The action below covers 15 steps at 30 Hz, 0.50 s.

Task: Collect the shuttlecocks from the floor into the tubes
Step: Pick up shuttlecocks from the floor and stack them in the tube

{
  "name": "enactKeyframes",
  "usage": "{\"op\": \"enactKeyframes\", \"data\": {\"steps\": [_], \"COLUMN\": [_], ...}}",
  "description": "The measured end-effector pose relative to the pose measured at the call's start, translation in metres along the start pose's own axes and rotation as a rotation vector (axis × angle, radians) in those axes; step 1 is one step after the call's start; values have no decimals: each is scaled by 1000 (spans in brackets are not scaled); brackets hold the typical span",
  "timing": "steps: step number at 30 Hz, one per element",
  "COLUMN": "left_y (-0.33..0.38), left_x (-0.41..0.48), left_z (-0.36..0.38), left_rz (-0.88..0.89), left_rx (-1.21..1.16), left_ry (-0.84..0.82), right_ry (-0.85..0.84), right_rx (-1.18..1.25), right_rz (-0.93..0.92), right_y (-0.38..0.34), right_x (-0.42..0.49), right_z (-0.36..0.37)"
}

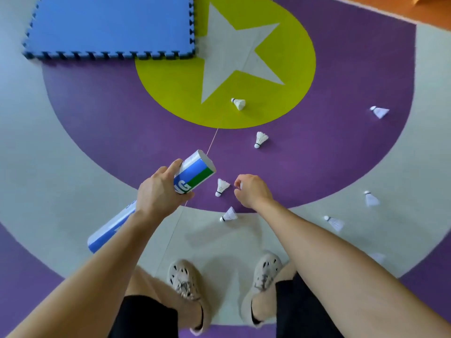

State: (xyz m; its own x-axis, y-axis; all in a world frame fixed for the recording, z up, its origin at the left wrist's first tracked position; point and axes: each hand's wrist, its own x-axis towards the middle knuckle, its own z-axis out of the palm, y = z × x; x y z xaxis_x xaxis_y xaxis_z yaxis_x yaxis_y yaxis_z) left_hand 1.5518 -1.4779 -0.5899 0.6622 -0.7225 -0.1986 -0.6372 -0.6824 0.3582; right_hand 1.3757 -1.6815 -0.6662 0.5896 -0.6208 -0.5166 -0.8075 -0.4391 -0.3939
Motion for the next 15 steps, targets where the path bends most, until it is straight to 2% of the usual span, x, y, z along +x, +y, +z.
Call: {"op": "enactKeyframes", "data": {"steps": [5,9,12,15], "left_y": [-56,-82,-81,-60], "left_x": [79,134,160,170], "left_z": [125,193,222,227], "left_rz": [96,144,166,190], "left_rx": [49,72,47,6], "left_ry": [48,87,93,82], "right_ry": [31,47,-20,110], "right_rx": [-31,13,53,102], "right_rz": [-60,-70,-50,-77], "right_y": [59,86,94,99], "right_x": [134,214,239,243], "right_z": [122,193,218,192]}}
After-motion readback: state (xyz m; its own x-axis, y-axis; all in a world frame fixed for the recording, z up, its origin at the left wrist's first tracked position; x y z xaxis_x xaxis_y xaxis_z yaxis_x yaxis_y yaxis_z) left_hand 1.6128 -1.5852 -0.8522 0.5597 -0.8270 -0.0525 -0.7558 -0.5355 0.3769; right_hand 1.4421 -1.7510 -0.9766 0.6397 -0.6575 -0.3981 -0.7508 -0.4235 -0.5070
